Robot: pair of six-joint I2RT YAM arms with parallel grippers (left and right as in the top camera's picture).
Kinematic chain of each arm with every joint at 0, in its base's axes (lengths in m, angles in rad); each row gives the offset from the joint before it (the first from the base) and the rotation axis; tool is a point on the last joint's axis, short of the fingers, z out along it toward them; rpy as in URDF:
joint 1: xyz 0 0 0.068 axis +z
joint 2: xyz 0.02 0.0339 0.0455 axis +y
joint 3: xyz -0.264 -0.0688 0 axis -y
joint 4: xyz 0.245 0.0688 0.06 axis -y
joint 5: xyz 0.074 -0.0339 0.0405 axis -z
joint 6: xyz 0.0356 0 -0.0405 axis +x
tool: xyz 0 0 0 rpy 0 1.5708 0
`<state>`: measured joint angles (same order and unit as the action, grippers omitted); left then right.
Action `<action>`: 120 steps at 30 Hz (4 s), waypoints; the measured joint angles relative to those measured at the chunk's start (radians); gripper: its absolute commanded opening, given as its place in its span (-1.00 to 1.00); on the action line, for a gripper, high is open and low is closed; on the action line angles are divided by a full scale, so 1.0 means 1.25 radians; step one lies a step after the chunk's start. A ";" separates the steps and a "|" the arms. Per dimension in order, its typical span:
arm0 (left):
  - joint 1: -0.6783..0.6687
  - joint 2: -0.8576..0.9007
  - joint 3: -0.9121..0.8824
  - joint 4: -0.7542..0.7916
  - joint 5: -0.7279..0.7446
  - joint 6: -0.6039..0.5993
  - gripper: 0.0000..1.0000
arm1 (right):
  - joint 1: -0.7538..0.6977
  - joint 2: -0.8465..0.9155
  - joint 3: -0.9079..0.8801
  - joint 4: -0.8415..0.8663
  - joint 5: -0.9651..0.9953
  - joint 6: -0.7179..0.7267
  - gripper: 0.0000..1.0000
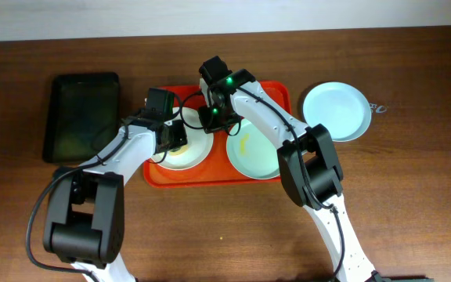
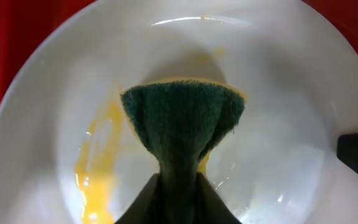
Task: Clean dirty plates on tray and stack at the side
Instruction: 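Bring the sponge onto the white plate with the left gripper and scrub, then withdraw the sponge left and lift the white plate with the right gripper, then place the white plate onto the green plate at the right side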
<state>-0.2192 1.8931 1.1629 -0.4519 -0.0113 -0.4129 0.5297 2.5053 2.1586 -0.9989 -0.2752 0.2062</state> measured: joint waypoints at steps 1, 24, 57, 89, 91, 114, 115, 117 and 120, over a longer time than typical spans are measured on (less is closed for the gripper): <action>-0.001 0.000 0.000 0.002 -0.004 0.000 -1.00 | 0.000 0.000 0.000 0.000 0.000 0.000 -0.91; 0.039 0.038 0.033 0.002 0.048 -0.045 -1.00 | -0.001 0.000 0.000 0.005 0.000 0.000 -0.91; 0.244 -0.268 0.043 -0.405 -0.223 -0.048 -1.00 | 0.333 -0.214 0.021 0.014 1.179 -0.297 -0.92; 0.244 -0.268 0.043 -0.410 -0.198 -0.048 -1.00 | -0.636 -0.222 -0.102 -0.178 -0.053 -0.099 -0.92; 0.244 -0.268 0.043 -0.410 -0.197 -0.048 -1.00 | -0.684 -0.221 -0.180 -0.143 -0.051 -0.099 -0.92; 0.244 -0.268 0.041 -0.401 -0.182 -0.048 -1.00 | -0.365 -0.497 -0.359 -0.191 -0.004 0.049 0.97; 0.244 -0.268 0.041 -0.402 -0.182 -0.048 -1.00 | -0.341 -0.494 -0.404 -0.155 0.022 0.093 0.97; 0.244 -0.268 0.040 -0.401 -0.179 -0.048 -1.00 | -0.271 -0.489 -0.524 -0.067 0.050 0.174 0.75; 0.244 -0.268 0.040 -0.401 -0.179 -0.048 -1.00 | -0.226 -0.488 -0.607 -0.010 0.061 0.260 0.46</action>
<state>0.0856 1.5578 1.2133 -0.9535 -0.2348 -0.4732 0.2478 1.8957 1.4002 -1.0111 -0.1989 0.5316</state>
